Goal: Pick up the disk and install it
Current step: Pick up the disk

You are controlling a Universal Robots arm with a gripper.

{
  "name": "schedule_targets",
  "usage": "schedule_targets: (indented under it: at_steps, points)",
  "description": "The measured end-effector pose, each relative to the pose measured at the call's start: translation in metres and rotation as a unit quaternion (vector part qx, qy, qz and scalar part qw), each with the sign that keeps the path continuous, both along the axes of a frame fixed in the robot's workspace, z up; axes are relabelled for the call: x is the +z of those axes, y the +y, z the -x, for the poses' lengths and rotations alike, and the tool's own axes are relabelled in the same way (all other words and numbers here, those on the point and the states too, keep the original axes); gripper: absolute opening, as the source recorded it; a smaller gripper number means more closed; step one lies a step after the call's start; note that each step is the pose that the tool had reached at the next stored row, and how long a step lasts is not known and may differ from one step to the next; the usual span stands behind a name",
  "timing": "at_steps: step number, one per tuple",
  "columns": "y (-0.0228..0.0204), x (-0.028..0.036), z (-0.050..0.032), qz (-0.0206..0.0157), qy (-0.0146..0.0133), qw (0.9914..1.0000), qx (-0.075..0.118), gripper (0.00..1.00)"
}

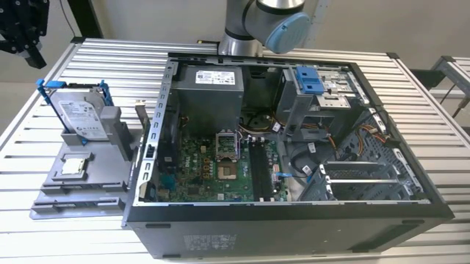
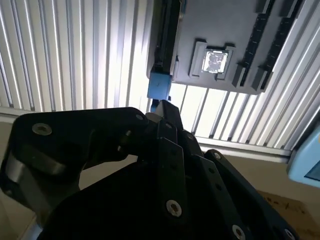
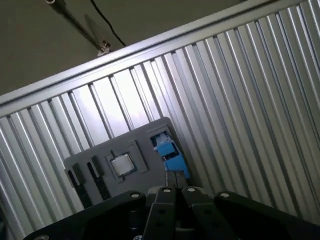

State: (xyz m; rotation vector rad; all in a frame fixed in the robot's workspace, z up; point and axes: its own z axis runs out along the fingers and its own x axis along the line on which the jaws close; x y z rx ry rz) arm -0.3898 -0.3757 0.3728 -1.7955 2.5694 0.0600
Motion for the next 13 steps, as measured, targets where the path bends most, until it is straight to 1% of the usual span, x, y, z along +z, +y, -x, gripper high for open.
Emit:
schedule_targets:
  at_steps: [2, 4, 7, 8, 10, 12, 13]
  points:
    - [0.0000, 0.0000, 0.0000, 0.0000, 0.0000, 0.99984, 0.018, 0.00]
    - [0.0000, 0.0000, 0.0000, 0.0000, 0.0000, 0.99936, 0.036, 0.00]
    - [0.0000, 0.0000, -0.0003, 0.0000, 0.0000, 0.99803, 0.063, 0.00]
    - [0.0000, 0.0000, -0.0003, 0.0000, 0.0001, 0.99745, 0.071, 0.00]
    - [0.0000, 0.0000, -0.0004, 0.0000, 0.0000, 0.99599, 0.090, 0.00]
    - [0.0000, -0.0001, -0.0005, 0.0000, 0.0000, 0.99421, 0.107, 0.00]
    - [0.0000, -0.0001, -0.0005, 0.0000, 0.0000, 0.99318, 0.117, 0.00]
